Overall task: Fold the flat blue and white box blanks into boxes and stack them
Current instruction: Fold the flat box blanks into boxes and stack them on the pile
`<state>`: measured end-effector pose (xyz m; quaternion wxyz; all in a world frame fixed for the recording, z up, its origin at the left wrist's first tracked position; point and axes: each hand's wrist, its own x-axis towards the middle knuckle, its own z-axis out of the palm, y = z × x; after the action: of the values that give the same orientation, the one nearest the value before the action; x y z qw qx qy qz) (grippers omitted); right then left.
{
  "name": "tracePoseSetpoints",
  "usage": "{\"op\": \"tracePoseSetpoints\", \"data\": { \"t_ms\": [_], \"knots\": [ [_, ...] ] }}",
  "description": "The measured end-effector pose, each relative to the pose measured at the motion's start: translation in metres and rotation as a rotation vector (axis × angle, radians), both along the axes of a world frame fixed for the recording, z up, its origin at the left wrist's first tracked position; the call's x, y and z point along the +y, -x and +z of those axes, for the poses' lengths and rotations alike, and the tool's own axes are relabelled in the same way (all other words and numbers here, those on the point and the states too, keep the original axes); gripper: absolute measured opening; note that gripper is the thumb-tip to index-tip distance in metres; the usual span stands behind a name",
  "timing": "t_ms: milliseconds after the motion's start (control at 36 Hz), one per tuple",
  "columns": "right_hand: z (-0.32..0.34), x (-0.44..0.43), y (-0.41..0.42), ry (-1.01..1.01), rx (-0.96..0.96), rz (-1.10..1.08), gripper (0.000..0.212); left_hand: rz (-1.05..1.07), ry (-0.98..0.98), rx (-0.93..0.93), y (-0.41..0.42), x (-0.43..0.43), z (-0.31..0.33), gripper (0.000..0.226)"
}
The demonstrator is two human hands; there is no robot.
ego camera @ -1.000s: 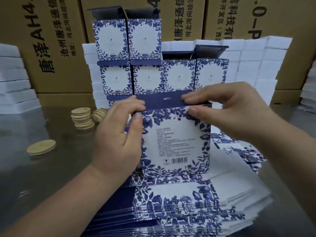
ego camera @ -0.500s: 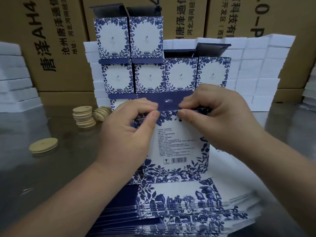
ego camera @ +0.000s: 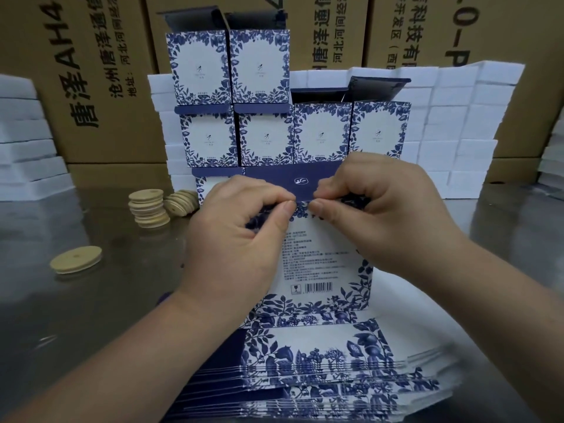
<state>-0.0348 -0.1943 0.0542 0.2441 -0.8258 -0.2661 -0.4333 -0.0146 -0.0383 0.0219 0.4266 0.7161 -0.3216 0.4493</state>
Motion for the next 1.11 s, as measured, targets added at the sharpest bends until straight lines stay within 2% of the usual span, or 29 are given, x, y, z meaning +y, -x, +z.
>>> {"op": "tracePoseSetpoints", "data": {
  "t_ms": [83,194,306,528,583,667,722,833,889,944,1028,1111],
  "knots": [
    [0.003,-0.007,-0.001,-0.051,0.102,0.113,0.008,-0.013,0.034,0.016,-0.001,0.003,0.002,0.022],
    [0.006,-0.027,-0.002,-0.189,0.287,0.208,0.027,-0.059,0.071,0.046,-0.006,0.008,0.004,0.024],
    [0.005,-0.027,-0.003,-0.169,0.282,0.206,0.013,-0.072,0.091,0.07,-0.008,0.008,0.002,0.022],
    [0.001,-0.023,-0.006,-0.233,0.218,0.238,0.02,-0.095,0.115,0.058,-0.011,0.01,-0.003,0.02],
    [0.002,-0.023,-0.008,-0.257,0.169,0.183,0.029,-0.15,0.172,0.134,-0.011,0.011,-0.006,0.027],
    [0.004,-0.022,-0.006,-0.33,0.134,0.114,0.032,-0.261,0.379,0.324,-0.017,0.012,-0.008,0.04],
    [0.002,-0.021,-0.007,-0.381,0.114,0.086,0.033,-0.226,0.506,0.499,-0.029,0.014,-0.011,0.05],
    [-0.003,-0.018,-0.013,-0.476,0.139,0.063,0.029,-0.26,0.535,0.89,-0.055,0.018,-0.021,0.059],
    [-0.005,-0.017,-0.016,-0.504,0.171,0.116,0.031,-0.342,0.534,1.007,-0.057,0.016,-0.024,0.052],
    [-0.007,-0.017,-0.017,-0.535,0.186,0.185,0.033,-0.415,0.536,1.014,-0.056,0.014,-0.024,0.034],
    [-0.01,-0.02,-0.02,-0.587,0.193,0.256,0.033,-0.491,0.525,1.006,-0.053,0.013,-0.022,0.033],
    [-0.012,-0.025,-0.022,-0.608,0.192,0.249,0.027,-0.414,0.564,0.97,-0.054,0.014,-0.021,0.03]
  ]
}}
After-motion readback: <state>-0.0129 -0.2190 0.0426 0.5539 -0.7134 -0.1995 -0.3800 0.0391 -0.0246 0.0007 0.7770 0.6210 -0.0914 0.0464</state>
